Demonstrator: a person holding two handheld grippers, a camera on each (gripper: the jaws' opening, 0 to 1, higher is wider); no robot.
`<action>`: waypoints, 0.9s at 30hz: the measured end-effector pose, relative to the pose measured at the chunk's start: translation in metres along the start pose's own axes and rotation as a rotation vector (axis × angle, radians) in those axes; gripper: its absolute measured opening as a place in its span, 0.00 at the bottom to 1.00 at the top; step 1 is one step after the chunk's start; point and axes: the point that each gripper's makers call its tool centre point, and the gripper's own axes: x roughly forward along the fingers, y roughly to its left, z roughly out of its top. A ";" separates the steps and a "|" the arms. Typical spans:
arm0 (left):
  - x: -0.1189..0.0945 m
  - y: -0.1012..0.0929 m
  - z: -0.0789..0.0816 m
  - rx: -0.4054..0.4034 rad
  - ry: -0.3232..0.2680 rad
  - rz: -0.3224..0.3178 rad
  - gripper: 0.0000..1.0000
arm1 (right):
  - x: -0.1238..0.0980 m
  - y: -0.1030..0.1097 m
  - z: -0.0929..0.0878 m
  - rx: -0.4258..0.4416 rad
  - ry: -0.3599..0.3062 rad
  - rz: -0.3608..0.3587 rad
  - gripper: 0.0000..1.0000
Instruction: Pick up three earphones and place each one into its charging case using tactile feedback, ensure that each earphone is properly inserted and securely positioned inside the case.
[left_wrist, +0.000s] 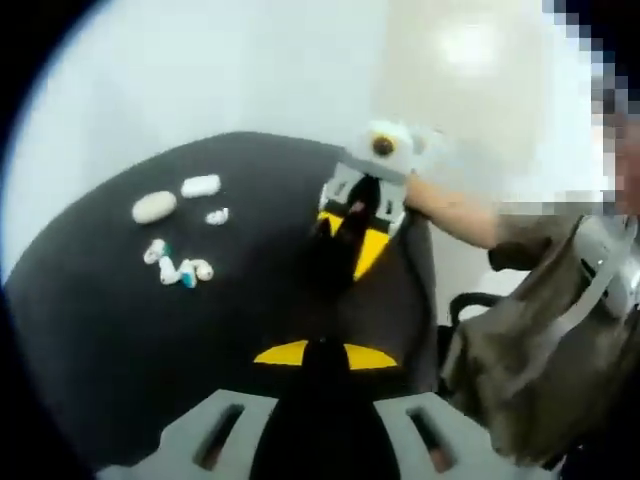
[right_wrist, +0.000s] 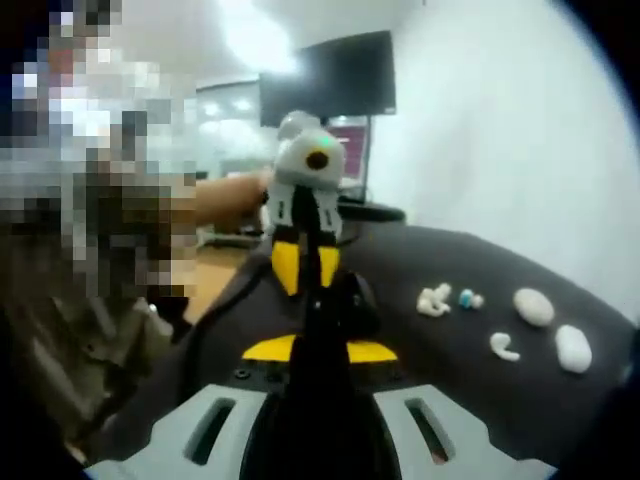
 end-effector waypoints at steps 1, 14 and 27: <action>0.000 0.000 0.002 -0.002 -0.013 -0.001 0.12 | 0.000 0.000 0.000 -0.001 0.000 -0.001 0.19; -0.059 0.076 0.027 -0.061 -0.249 0.365 0.12 | 0.000 0.000 0.000 -0.003 -0.001 0.003 0.18; -0.027 0.045 0.009 0.021 -0.036 0.153 0.12 | 0.000 0.000 0.000 -0.001 -0.001 0.003 0.18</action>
